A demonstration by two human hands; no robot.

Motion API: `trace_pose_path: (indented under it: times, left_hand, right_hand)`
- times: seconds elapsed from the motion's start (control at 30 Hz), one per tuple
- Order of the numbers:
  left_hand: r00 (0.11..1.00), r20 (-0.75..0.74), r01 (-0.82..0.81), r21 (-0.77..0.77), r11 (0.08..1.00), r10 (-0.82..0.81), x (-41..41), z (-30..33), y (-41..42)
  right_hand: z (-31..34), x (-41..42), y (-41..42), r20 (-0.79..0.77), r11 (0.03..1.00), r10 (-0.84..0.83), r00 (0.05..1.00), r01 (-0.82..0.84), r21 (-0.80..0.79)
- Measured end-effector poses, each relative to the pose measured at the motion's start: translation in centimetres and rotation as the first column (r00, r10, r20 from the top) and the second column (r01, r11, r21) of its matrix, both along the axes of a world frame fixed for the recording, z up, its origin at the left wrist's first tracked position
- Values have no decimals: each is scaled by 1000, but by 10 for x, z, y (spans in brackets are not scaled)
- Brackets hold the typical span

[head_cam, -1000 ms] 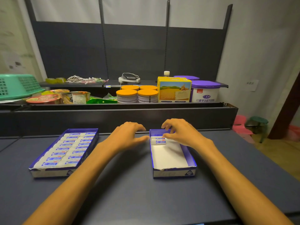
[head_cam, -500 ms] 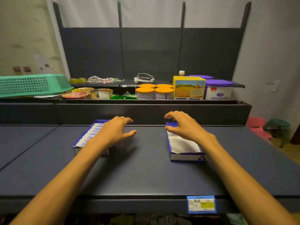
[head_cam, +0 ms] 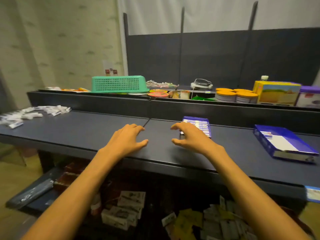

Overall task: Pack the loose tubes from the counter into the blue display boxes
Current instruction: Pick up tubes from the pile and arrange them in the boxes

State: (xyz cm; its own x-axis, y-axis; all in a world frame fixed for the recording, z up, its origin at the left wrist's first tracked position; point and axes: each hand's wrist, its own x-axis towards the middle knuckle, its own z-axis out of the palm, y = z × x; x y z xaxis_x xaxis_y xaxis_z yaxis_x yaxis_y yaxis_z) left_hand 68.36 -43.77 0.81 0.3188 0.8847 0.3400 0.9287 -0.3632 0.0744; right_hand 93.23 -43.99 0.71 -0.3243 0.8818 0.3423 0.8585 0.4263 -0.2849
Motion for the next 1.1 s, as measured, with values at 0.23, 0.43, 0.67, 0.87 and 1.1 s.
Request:
trace_pose_path:
  times: [0.23, 0.43, 0.67, 0.87, 1.1]
  left_hand:
    - [985, -9, -171, -29, 985, 171, -164, -8, -36]
    - [950, 11, -312, -29, 950, 313, -281, -11, -48]
    - [921, 5, -390, -30, 920, 391, -384, -13, -10]
    - [919, -6, -395, -68, 916, 395, -453, -3, 56]
    - [921, 53, -380, -93, 920, 385, -518, 1, 131]
  right_hand:
    - [4, -179, 8, 87, 984, 177, 980, -177, -4]
    - [1, -299, 34, 117, 956, 289, 950, -292, 12]
    - [-8, -405, 95, 124, 942, 332, 935, -337, 14]
    - [-7, -470, 166, 111, 947, 321, 941, -322, -9]
    - [-7, -526, 229, 88, 956, 292, 952, -291, -28]
